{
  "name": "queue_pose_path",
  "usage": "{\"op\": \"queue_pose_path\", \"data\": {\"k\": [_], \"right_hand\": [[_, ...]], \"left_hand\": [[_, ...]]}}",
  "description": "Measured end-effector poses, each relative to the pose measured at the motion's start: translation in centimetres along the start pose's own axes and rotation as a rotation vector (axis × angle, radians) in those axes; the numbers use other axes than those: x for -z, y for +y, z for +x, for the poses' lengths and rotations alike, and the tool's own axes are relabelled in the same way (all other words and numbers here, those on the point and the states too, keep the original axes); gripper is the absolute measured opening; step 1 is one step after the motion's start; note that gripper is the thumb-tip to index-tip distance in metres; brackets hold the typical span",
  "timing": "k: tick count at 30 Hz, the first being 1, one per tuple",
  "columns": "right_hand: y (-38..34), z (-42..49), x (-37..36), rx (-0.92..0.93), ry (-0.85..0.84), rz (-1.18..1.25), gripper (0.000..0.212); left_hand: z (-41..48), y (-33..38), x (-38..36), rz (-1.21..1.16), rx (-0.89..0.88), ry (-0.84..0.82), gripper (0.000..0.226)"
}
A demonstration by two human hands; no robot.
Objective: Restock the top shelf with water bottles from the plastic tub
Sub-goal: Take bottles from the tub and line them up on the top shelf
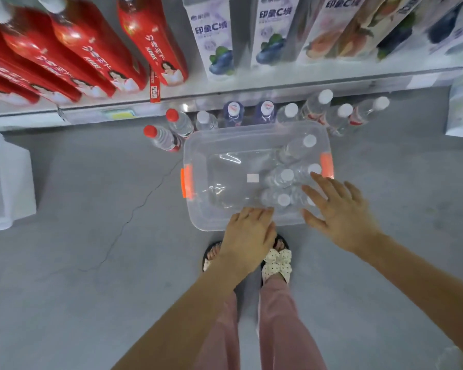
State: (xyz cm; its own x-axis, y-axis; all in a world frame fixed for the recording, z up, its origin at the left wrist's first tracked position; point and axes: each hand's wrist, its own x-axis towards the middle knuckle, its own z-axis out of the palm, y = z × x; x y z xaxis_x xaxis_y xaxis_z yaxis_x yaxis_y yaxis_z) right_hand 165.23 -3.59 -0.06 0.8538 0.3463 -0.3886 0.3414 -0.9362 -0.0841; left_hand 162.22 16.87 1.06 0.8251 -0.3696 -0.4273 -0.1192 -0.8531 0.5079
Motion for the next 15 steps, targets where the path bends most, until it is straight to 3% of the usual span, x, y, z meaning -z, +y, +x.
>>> {"op": "queue_pose_path", "data": {"k": [3,5,9,15], "right_hand": [[0.1,2.7,-3.0,-0.049,-0.015,0.074,0.074],[0.3,4.6,-4.9,-0.073,-0.012,0.151,0.069],[0.6,7.7,-8.4,-0.057,0.074,0.285,0.058],[1.6,11.5,-11.2,-0.101,-0.008,0.468,0.047]], "left_hand": [[2.4,-0.4,-3.2,-0.064,0.047,-0.072,0.059],[4.3,-0.9,-5.6,-0.146,0.108,-0.092,0.051],[7.8,-1.5,-8.9,-0.255,0.202,-0.073,0.056],[11.4,-2.9,-12.7,-0.297,0.302,-0.022,0.05]]}}
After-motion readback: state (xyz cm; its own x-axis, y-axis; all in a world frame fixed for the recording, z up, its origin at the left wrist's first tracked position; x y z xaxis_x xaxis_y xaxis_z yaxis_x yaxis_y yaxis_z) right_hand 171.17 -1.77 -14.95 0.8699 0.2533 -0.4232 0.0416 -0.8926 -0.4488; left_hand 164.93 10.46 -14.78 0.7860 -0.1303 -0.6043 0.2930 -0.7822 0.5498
